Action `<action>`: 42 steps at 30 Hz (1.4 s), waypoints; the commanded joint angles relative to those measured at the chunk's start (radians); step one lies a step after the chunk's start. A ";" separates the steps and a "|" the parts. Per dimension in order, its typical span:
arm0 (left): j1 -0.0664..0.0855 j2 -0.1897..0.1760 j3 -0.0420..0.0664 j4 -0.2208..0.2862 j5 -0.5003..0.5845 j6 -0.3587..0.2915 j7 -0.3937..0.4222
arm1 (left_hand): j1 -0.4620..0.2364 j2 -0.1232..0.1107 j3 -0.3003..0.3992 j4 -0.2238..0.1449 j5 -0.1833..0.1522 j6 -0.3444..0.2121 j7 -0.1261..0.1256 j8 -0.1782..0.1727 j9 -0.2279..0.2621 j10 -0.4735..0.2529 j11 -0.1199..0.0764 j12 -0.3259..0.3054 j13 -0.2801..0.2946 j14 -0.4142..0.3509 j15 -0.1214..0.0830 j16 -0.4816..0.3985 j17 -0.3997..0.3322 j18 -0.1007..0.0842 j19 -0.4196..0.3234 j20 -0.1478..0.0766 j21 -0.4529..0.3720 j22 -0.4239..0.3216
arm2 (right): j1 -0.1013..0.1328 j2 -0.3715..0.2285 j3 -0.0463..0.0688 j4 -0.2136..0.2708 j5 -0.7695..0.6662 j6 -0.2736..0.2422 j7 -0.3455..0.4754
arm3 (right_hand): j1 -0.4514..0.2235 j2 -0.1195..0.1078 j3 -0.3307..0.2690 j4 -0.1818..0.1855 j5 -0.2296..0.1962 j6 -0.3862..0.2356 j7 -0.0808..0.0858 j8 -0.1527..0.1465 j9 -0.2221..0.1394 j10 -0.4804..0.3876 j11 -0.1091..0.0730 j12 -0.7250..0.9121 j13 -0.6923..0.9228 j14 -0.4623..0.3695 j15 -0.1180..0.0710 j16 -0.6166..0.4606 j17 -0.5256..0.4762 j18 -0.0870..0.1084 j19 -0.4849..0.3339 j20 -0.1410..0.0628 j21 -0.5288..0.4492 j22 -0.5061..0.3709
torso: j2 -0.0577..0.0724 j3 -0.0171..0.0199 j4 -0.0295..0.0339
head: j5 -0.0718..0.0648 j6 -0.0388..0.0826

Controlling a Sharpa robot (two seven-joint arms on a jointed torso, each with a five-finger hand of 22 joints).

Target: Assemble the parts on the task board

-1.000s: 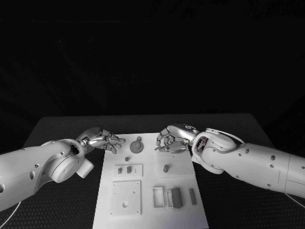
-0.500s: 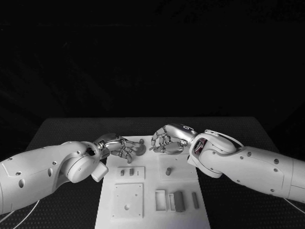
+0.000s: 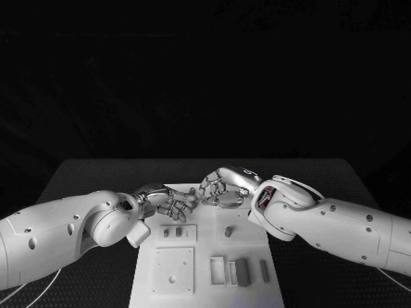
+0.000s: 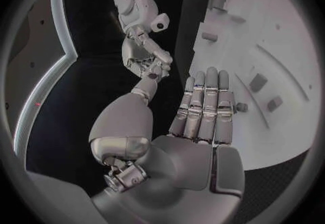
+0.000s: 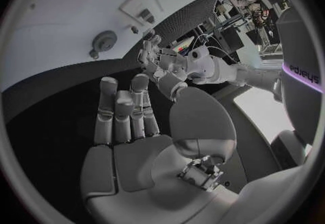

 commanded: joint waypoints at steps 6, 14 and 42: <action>0.001 0.001 0.000 0.003 0.141 0.113 0.034 | -0.023 0.034 -0.015 0.009 -0.004 -0.014 -0.004 -0.007 -0.004 -0.022 0.000 -0.011 0.000 -0.033 0.010 -0.022 0.006 0.007 -0.036 0.009 -0.002 -0.011 | 0.000 0.004 0.001 0.001 0.009 0.004 0.011 | 0.000 0.011 0.005 0.001 0.000 0.030 0.027 0.003 0.002 0.002 -0.005 0.004 0.000 0.000 -0.008 0.004 0.002 0.014 0.002 -0.002 0.006 0.018 | 0.000 0.0005 -0.0011 | -0.003 -0.001; 0.001 0.001 0.000 0.001 0.135 0.143 0.021 | -0.024 0.066 -0.010 0.009 -0.004 -0.014 -0.006 -0.006 -0.005 -0.025 -0.002 -0.010 0.001 -0.041 0.014 -0.029 0.014 0.009 -0.048 0.013 0.000 -0.016 | 0.000 0.005 0.001 0.002 0.011 0.003 0.012 | 0.000 0.012 0.005 0.001 0.000 0.030 0.027 0.003 0.003 0.002 -0.005 0.004 0.000 0.000 -0.008 0.004 0.001 0.014 0.002 -0.002 0.006 0.018 | 0.000 0.0020 -0.0004 | -0.003 -0.003; 0.001 -0.001 0.000 -0.003 0.118 0.147 0.011 | 0.054 0.108 0.031 -0.003 -0.004 0.010 -0.017 0.010 -0.002 -0.001 -0.014 0.004 0.013 -0.039 0.015 -0.034 0.040 0.010 -0.047 0.016 0.007 -0.014 | 0.001 0.008 0.001 0.008 0.025 0.021 0.016 | -0.001 0.013 0.006 0.000 0.000 0.028 0.028 0.002 0.005 0.001 -0.004 0.003 -0.001 -0.001 -0.008 0.004 0.001 0.014 0.001 -0.003 0.005 0.017 | 0.000 0.0007 -0.0001 | -0.002 -0.006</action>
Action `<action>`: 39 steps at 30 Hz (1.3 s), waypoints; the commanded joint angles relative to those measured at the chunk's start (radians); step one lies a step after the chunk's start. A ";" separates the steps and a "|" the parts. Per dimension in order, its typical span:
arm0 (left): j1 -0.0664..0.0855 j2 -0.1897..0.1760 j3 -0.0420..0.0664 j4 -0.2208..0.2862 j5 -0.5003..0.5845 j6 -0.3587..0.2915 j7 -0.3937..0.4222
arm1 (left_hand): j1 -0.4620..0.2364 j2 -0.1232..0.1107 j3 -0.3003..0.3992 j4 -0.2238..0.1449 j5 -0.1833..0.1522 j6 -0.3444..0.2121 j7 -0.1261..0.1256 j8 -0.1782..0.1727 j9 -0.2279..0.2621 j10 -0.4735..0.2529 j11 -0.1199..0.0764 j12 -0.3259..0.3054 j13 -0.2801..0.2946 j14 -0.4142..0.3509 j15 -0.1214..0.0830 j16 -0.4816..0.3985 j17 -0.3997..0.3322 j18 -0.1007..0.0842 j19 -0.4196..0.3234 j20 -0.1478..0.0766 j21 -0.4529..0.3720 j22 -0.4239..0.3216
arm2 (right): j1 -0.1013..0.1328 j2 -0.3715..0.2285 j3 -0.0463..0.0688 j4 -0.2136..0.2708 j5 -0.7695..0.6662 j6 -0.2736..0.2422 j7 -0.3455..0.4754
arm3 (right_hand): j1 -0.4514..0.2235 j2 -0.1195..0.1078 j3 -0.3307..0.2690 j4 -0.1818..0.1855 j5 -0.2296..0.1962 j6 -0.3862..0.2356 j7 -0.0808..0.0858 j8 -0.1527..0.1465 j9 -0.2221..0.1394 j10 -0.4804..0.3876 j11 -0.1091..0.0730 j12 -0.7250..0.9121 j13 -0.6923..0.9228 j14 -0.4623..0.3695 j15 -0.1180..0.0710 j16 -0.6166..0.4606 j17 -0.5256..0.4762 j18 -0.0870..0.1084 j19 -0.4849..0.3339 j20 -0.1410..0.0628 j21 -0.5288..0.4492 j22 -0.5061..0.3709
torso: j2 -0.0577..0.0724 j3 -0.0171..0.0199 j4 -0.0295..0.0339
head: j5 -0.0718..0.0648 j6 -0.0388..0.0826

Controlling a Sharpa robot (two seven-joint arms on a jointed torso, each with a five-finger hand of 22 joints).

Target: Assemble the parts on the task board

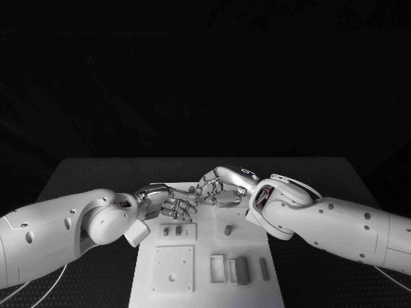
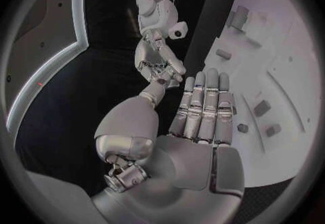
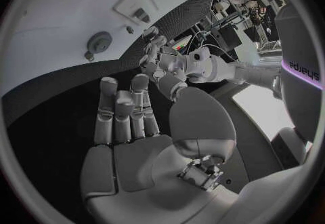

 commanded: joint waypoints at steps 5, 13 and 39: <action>0.001 0.001 0.000 0.002 -0.002 0.024 -0.004 | 0.021 -0.006 0.010 0.001 -0.004 0.013 -0.004 0.008 0.002 0.009 -0.004 0.008 0.004 -0.004 0.004 -0.005 0.005 0.009 -0.005 0.000 0.007 0.002 | 0.001 0.002 0.001 0.001 0.003 0.013 0.009 | -0.002 0.010 0.005 -0.001 0.003 0.030 0.026 0.003 0.003 0.001 -0.004 0.003 0.000 0.001 -0.006 0.004 0.002 0.014 0.001 -0.003 0.005 0.017 | 0.000 0.0000 0.0004 | -0.001 -0.002; 0.001 0.003 0.000 0.003 -0.002 0.027 -0.003 | 0.020 -0.007 0.011 0.003 -0.004 0.015 -0.005 0.009 0.002 0.011 -0.004 0.009 0.004 -0.002 0.004 -0.005 0.007 0.009 -0.004 0.000 0.008 0.003 | 0.001 0.005 0.001 0.001 0.003 0.018 0.010 | -0.003 0.010 0.005 -0.001 0.002 0.030 0.026 0.003 0.003 0.001 -0.004 0.003 -0.001 0.000 -0.006 0.004 0.002 0.014 0.001 -0.003 0.005 0.017 | 0.000 0.0001 -0.0002 | -0.001 -0.002; 0.001 0.003 0.000 0.002 -0.010 0.029 0.007 | 0.057 0.056 0.059 0.000 -0.004 0.034 -0.014 0.019 0.003 0.032 -0.011 0.015 0.012 0.006 0.001 -0.010 0.025 0.007 0.001 -0.003 0.009 0.007 | 0.002 0.006 0.001 0.005 0.005 0.033 0.016 | -0.003 0.010 0.006 -0.001 0.003 0.029 0.026 0.003 0.005 0.001 -0.004 0.003 -0.001 0.000 -0.006 0.005 0.002 0.014 0.001 -0.004 0.005 0.017 | 0.000 0.0003 -0.0002 | -0.004 -0.002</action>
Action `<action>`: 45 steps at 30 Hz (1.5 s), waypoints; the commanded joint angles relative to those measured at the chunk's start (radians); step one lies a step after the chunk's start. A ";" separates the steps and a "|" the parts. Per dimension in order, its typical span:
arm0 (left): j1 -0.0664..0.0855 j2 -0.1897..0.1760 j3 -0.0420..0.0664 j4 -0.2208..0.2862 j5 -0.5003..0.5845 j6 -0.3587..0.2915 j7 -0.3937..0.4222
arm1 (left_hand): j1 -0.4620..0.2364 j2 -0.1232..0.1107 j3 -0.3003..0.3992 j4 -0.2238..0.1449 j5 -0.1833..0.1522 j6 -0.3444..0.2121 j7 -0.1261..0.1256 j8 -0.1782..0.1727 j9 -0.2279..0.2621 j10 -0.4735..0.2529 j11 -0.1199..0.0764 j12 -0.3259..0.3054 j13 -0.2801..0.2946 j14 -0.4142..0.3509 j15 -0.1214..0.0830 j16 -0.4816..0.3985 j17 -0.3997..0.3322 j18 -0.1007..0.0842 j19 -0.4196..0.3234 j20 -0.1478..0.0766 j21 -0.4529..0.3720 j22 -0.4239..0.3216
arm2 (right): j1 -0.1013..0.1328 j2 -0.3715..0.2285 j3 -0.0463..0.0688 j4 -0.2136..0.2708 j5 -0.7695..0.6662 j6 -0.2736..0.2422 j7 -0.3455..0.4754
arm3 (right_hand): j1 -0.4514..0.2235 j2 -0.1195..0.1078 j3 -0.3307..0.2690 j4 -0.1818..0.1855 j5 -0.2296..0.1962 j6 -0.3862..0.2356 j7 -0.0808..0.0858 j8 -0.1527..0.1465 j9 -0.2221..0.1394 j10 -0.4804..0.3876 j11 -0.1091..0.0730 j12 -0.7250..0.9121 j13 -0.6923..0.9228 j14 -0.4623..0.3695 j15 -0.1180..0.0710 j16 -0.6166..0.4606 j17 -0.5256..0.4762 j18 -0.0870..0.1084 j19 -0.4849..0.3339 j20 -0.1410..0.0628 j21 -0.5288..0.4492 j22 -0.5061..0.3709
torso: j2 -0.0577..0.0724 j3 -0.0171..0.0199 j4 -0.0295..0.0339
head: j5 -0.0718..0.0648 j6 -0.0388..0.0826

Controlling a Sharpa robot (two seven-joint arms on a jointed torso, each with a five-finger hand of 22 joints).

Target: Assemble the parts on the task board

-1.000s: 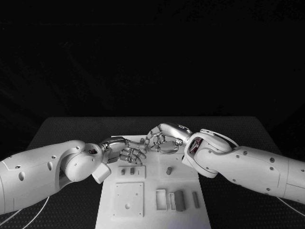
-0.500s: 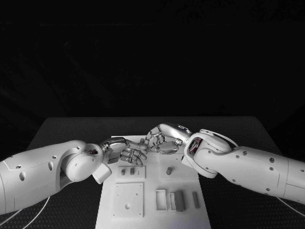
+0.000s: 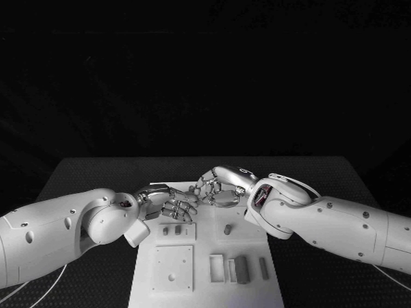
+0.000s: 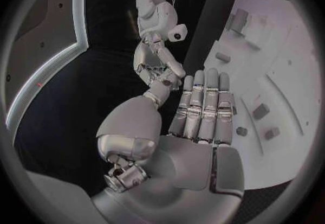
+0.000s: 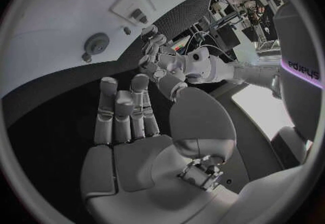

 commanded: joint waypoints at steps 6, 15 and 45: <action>0.001 0.002 0.000 0.002 -0.006 0.022 0.014 | 0.000 0.003 0.009 0.002 -0.004 0.007 -0.001 0.003 0.001 0.007 0.000 0.003 0.001 0.006 0.001 -0.006 0.002 0.006 0.001 -0.003 0.005 0.002 | 0.000 0.001 0.000 0.002 0.001 0.023 0.012 | 0.002 0.011 0.006 0.000 0.003 0.031 0.024 0.003 0.002 0.001 -0.004 0.003 -0.001 -0.003 -0.007 0.005 0.001 0.014 0.000 -0.004 0.005 0.017 | 0.000 -0.0005 0.0000 | -0.001 -0.001; 0.001 -0.001 0.000 0.003 -0.006 0.015 0.004 | -0.040 -0.043 -0.026 0.001 -0.004 0.002 0.006 0.000 -0.001 0.004 0.002 -0.001 0.001 0.006 0.002 -0.009 0.008 0.004 0.000 -0.003 0.004 0.004 | 0.000 0.000 0.000 0.001 0.001 0.025 0.012 | 0.003 0.011 0.007 -0.001 0.003 0.031 0.024 0.003 0.002 0.001 -0.004 0.003 -0.001 -0.003 -0.007 0.005 0.001 0.014 0.000 -0.004 0.005 0.017 | 0.000 -0.0003 0.0000 | -0.001 -0.001; 0.001 -0.001 0.000 0.005 -0.024 0.012 0.001 | 0.055 -0.021 0.055 -0.001 -0.004 0.018 0.004 0.009 0.000 0.024 0.000 0.003 0.010 0.018 -0.004 -0.018 0.030 0.005 0.009 -0.007 0.006 0.010 | 0.000 -0.001 0.000 0.004 0.004 0.029 0.016 | 0.002 0.012 0.007 -0.001 0.003 0.030 0.024 0.003 0.004 0.002 -0.004 0.002 -0.002 -0.004 -0.007 0.005 0.001 0.014 -0.001 -0.004 0.005 0.017 | 0.000 -0.0005 0.0002 | 0.000 -0.002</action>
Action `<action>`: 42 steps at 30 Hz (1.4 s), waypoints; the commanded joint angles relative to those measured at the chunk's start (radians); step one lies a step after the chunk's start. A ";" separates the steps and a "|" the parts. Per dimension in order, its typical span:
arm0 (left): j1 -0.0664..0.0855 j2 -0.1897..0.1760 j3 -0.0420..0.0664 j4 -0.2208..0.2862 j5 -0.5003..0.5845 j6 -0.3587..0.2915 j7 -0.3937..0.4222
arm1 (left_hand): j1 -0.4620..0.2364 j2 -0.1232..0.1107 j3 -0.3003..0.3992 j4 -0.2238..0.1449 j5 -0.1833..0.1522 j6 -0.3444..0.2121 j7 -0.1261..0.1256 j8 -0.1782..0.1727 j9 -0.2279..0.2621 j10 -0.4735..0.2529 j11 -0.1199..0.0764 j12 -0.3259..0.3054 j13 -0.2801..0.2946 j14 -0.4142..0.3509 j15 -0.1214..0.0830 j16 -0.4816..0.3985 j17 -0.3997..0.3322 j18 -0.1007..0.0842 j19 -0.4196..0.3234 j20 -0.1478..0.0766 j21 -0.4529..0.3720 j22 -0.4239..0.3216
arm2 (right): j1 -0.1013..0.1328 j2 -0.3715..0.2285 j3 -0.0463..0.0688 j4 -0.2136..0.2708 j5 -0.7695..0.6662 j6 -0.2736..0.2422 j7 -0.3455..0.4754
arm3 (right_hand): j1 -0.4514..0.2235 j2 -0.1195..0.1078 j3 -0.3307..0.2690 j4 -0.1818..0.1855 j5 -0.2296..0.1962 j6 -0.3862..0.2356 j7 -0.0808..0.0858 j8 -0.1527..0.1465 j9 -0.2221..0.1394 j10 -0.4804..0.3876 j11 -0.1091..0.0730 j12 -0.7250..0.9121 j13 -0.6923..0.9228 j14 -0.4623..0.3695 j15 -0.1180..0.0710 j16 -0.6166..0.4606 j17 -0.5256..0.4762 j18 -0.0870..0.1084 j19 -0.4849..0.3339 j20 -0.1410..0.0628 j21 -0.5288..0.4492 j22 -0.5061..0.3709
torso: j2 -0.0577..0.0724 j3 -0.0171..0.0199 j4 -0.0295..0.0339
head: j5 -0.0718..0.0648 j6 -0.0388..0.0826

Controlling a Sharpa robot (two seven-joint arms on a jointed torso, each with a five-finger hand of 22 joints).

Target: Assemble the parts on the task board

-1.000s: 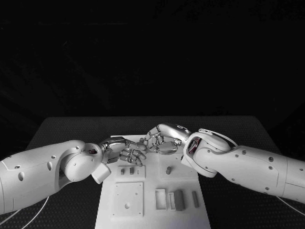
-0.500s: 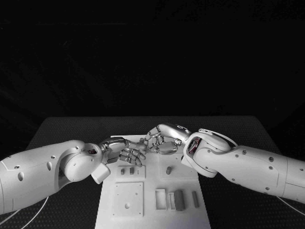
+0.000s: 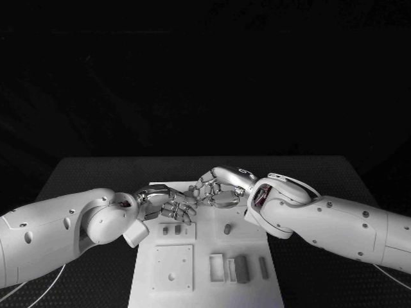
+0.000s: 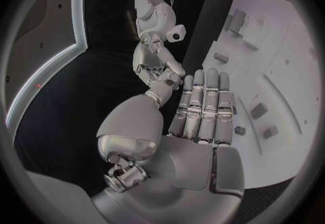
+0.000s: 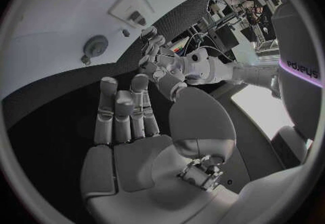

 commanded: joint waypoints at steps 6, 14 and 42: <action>0.001 0.002 0.000 0.002 -0.014 -0.003 0.015 | 0.031 0.007 0.046 0.003 -0.004 0.025 -0.005 0.015 0.006 0.030 -0.003 0.012 0.008 0.015 -0.003 -0.007 0.009 0.004 0.013 -0.005 0.009 0.005 | 0.000 0.001 0.001 0.005 0.004 0.018 0.014 | -0.002 0.008 0.005 -0.002 0.006 0.032 0.022 0.006 0.000 0.002 -0.004 0.002 -0.002 0.000 -0.006 0.005 0.002 0.014 -0.001 -0.004 0.005 0.017 | 0.000 -0.0003 -0.0001 | 0.000 0.000; 0.001 0.000 0.000 0.001 -0.014 0.001 0.022 | 0.016 0.028 0.064 0.008 -0.004 0.031 -0.008 0.020 0.010 0.038 -0.005 0.013 0.011 0.022 -0.005 -0.008 0.015 0.002 0.017 -0.007 0.010 0.007 | 0.000 -0.002 0.001 0.005 0.004 0.027 0.015 | -0.003 0.008 0.005 -0.002 0.006 0.031 0.022 0.005 0.001 0.002 -0.004 0.002 -0.002 0.000 -0.006 0.005 0.002 0.014 -0.001 -0.004 0.005 0.017 | 0.000 -0.0004 -0.0001 | 0.000 -0.002; 0.001 -0.004 0.000 0.004 -0.040 0.019 0.025 | 0.002 0.049 0.072 -0.002 -0.004 0.037 -0.015 0.026 0.018 0.044 -0.008 0.013 0.014 0.022 -0.006 -0.013 0.022 -0.001 0.014 -0.010 0.008 0.012 | 0.001 -0.011 0.000 -0.004 0.090 0.037 0.055 | 0.014 -0.091 -0.046 -0.004 0.006 -0.152 0.099 -0.112 -0.054 -0.092 0.069 -0.199 -0.209 -0.047 0.064 -0.029 -0.020 0.014 -0.051 0.018 -0.010 0.016 | 0.000 -0.0002 0.0001 | 0.001 0.000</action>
